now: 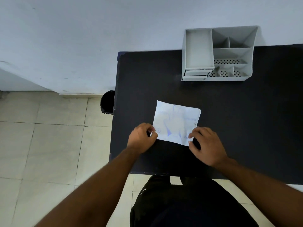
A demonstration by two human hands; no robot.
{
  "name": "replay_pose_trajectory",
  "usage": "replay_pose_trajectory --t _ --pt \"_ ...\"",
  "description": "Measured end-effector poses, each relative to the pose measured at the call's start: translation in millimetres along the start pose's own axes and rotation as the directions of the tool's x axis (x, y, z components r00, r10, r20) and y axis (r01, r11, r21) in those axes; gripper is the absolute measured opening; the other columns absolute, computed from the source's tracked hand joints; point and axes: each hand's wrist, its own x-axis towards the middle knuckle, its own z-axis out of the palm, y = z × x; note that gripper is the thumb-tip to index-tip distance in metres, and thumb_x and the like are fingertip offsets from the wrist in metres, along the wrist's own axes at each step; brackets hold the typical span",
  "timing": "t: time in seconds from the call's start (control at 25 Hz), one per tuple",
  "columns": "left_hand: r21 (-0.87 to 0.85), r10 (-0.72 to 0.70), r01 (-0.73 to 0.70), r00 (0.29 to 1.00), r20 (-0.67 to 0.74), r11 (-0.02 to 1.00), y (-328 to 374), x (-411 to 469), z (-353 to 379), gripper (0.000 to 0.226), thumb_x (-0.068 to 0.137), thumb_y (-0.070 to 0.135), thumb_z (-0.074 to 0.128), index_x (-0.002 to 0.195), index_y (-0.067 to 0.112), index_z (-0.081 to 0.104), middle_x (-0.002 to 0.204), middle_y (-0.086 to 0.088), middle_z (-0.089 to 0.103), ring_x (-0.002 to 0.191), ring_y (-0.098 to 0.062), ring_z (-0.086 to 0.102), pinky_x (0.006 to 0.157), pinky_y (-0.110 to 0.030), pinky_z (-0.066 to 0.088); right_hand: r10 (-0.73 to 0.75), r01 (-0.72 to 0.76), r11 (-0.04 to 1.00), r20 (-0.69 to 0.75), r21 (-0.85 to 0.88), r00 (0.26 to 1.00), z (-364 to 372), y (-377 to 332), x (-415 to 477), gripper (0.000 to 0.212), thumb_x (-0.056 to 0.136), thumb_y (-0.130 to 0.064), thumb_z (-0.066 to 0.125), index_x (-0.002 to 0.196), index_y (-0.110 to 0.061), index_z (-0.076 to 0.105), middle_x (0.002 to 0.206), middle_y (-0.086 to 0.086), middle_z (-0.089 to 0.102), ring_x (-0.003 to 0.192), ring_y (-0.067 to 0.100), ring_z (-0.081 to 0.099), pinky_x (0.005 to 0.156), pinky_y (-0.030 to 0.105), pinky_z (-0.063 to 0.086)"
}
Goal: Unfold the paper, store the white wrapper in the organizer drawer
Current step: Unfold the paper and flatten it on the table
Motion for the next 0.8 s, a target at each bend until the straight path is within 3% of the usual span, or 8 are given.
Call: replay_pose_trajectory --t 0.12,0.24,0.32,0.4,0.48,0.64,0.8 --pt "-0.075 -0.092 0.092 0.996 0.005 0.993 16.4 18.4 2.7 0.032 0.089 0.032 0.062 0.119 0.024 0.064 0.112 0.006 0.064 0.095 -0.012 0.063 0.077 -0.026 0.05 0.259 -0.256 0.963 -0.03 0.085 0.965 -0.4 -3.9 20.2 0.033 0.088 -0.03 0.066 0.119 -0.021 0.064 0.124 0.004 0.061 0.112 0.027 0.059 0.092 0.039 0.05" --pt "-0.117 -0.257 0.259 0.966 0.032 0.959 29.8 40.6 5.3 0.056 0.091 0.036 0.063 0.142 0.018 0.049 0.134 -0.001 0.055 0.116 -0.021 0.059 0.09 -0.035 0.051 0.569 -0.572 0.775 0.095 0.27 0.817 -0.1 -0.8 44.3 0.048 0.089 -0.039 0.063 0.133 -0.021 0.054 0.128 0.005 0.06 0.115 0.026 0.06 0.091 0.038 0.05" --pt "-0.114 -0.351 0.355 0.935 0.053 0.928 35.4 53.3 8.1 0.054 0.09 0.042 0.065 0.135 0.014 0.054 0.131 -0.004 0.06 0.109 -0.023 0.062 0.085 -0.037 0.055 0.669 -0.688 0.651 0.185 0.321 0.72 2.1 3.6 54.5 0.051 0.087 -0.044 0.066 0.132 -0.02 0.056 0.115 0.002 0.069 0.106 0.023 0.065 0.082 0.033 0.05" --pt "-0.136 -0.401 0.405 0.914 0.061 0.904 40.1 61.4 9.3 0.034 0.09 0.041 0.066 0.111 0.014 0.064 0.11 -0.003 0.069 0.08 -0.017 0.065 0.064 -0.03 0.052 0.729 -0.735 0.577 0.179 0.356 0.66 3.9 5.2 58.8 0.036 0.085 -0.04 0.069 0.117 -0.023 0.066 0.102 -0.002 0.075 0.092 0.02 0.067 0.074 0.029 0.048" --pt "-0.166 -0.433 0.436 0.9 0.06 0.884 41.6 66.5 9.9 0.017 0.092 0.034 0.068 0.086 0.019 0.065 0.086 0.001 0.069 0.062 -0.01 0.059 0.054 -0.025 0.047 0.754 -0.731 0.551 0.134 0.403 0.643 6.1 4.7 57.5 0.017 0.084 -0.033 0.072 0.099 -0.025 0.072 0.092 -0.005 0.076 0.087 0.018 0.07 0.072 0.027 0.05" --pt "-0.223 -0.488 0.49 0.87 0.068 0.843 34.2 71.5 8.5 0.008 0.092 0.025 0.071 0.09 0.017 0.074 0.092 0.002 0.072 0.066 -0.009 0.062 0.053 -0.023 0.048 0.781 -0.695 0.485 0.095 0.531 0.617 5.3 4.0 51.4 0.013 0.08 -0.031 0.08 0.088 -0.022 0.073 0.077 -0.007 0.075 0.077 0.015 0.073 0.077 0.034 0.059" --pt "-0.226 -0.452 0.463 0.886 0.1 0.857 29.4 72.5 0.7 0.011 0.093 0.019 0.065 0.089 0.018 0.076 0.094 0.004 0.073 0.07 -0.007 0.063 0.055 -0.022 0.05 0.798 -0.679 0.455 0.073 0.576 0.598 0.6 7.5 47.6 0.015 0.077 -0.031 0.084 0.078 -0.022 0.072 0.071 -0.007 0.073 0.069 0.014 0.072 0.075 0.036 0.062"
